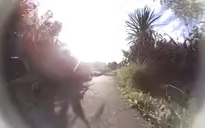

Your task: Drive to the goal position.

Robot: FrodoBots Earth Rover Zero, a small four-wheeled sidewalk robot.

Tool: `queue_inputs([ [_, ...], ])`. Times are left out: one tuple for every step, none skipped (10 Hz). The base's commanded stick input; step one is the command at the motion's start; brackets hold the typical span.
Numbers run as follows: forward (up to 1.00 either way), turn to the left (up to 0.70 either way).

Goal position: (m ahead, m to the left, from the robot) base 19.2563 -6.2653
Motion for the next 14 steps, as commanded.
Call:
queue_inputs([
  [0.5, 0.03],
  [0.5, 0.03],
  [0.5, 0.03],
  [0.5, 0.03],
  [0.5, 0.03],
  [0.5, 0.03],
  [0.5, 0.03],
  [0.5, 0.03],
  [0.5, 0.03],
  [0.5, 0.03],
  [0.5, 0.03],
  [0.5, 0.03],
  [0.5, 0.03],
  [0.5, 0.03],
])
